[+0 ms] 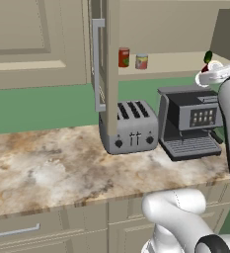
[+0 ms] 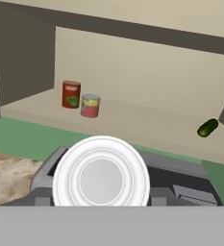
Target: Pick the cans from the counter and place them in their designated side in the cabinet.
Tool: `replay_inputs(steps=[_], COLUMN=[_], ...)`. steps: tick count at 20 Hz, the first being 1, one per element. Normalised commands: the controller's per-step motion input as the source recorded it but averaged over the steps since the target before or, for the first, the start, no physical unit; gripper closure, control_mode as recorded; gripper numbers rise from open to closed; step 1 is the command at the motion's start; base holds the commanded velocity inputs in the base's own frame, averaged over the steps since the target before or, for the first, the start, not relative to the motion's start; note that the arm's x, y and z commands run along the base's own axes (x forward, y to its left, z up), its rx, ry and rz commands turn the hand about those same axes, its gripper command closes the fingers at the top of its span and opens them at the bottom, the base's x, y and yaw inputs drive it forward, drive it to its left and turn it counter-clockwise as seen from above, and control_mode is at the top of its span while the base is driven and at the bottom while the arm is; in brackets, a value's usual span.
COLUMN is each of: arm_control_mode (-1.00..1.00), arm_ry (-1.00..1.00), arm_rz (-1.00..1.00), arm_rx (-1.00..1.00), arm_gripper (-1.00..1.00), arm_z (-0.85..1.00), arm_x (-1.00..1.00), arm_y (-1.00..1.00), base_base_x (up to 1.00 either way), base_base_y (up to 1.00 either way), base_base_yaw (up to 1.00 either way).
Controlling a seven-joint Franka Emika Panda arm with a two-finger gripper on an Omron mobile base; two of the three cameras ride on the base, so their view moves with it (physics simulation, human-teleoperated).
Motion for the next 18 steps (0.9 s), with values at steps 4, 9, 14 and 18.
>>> replay_inputs(steps=[4, 9, 14, 18], arm_control_mode=[-1.0, -1.0, -1.0, -1.0], arm_ry=[0.0, 0.0, 0.0, 0.0], arm_rz=[0.0, 0.0, 0.0, 0.01], arm_rx=[0.0, 0.0, 0.0, 0.0], arm_gripper=[1.0, 1.0, 1.0, 1.0], arm_z=[0.07, 0.06, 0.06, 0.05], arm_x=[0.16, 0.18, 0.12, 0.1], arm_y=[0.04, 0.06, 0.0, 0.0], base_base_x=[0.0, 0.0, 0.0, 0.0], base_base_y=[0.0, 0.0, 0.0, 0.0], base_base_yaw=[0.0, 0.0, 0.0, 0.0])
